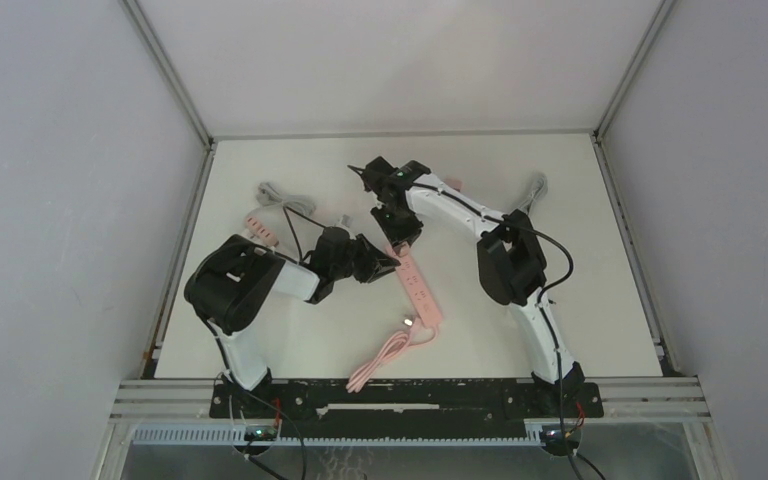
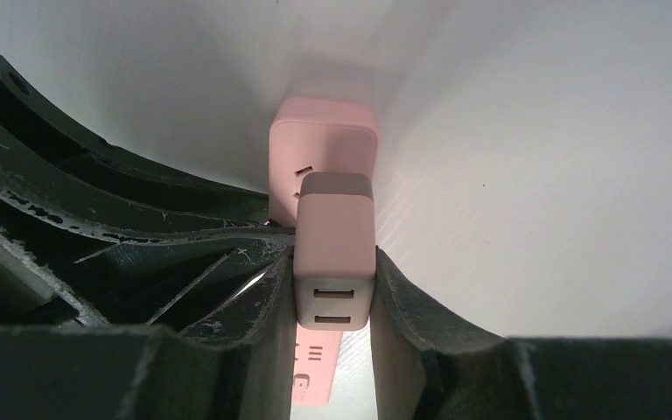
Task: Insert the plug
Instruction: Insert the plug into the socket.
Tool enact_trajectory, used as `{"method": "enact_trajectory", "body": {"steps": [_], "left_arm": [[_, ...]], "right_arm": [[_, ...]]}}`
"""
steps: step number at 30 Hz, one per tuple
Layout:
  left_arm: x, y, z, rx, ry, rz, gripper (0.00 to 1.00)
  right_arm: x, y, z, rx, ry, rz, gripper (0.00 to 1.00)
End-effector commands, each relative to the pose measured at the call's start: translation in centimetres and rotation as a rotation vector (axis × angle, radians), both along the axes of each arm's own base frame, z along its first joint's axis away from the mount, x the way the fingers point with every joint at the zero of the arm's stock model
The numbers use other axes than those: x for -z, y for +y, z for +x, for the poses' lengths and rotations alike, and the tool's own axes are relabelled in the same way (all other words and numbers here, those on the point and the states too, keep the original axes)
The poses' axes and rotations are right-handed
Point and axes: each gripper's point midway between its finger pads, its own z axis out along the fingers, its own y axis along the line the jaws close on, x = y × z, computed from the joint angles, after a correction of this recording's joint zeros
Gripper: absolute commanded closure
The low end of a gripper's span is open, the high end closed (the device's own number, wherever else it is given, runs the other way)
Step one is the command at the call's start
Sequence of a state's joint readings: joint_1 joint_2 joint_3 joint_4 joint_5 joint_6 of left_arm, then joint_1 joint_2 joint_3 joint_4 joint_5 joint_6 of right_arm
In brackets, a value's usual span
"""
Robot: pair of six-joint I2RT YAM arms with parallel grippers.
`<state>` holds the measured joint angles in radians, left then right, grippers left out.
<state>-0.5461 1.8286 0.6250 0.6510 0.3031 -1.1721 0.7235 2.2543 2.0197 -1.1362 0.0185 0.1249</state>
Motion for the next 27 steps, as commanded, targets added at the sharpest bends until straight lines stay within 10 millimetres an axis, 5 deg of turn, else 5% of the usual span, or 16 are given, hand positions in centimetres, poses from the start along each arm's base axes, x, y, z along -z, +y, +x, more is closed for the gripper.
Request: {"method": "enact_trajectory", "body": {"steps": [1, 12, 18, 27], "left_arm": [[3.3, -0.2, -1.1, 0.003, 0.065, 0.083, 0.80], [3.4, -0.1, -1.2, 0.001, 0.065, 0.085, 0.80], [3.5, -0.2, -1.3, 0.004, 0.065, 0.087, 0.80], [3.3, -0.3, -1.3, 0.008, 0.062, 0.085, 0.80]], "right_arm": [[3.6, 1.1, -3.1, -0.050, 0.100, -0.072, 1.00], [4.3, 0.1, -3.1, -0.022, 0.122, -0.109, 1.00], [4.5, -1.6, -1.3, 0.062, 0.140, -0.092, 1.00], [5.2, -0.1, -1.1, 0.042, 0.138, -0.099, 1.00]]}}
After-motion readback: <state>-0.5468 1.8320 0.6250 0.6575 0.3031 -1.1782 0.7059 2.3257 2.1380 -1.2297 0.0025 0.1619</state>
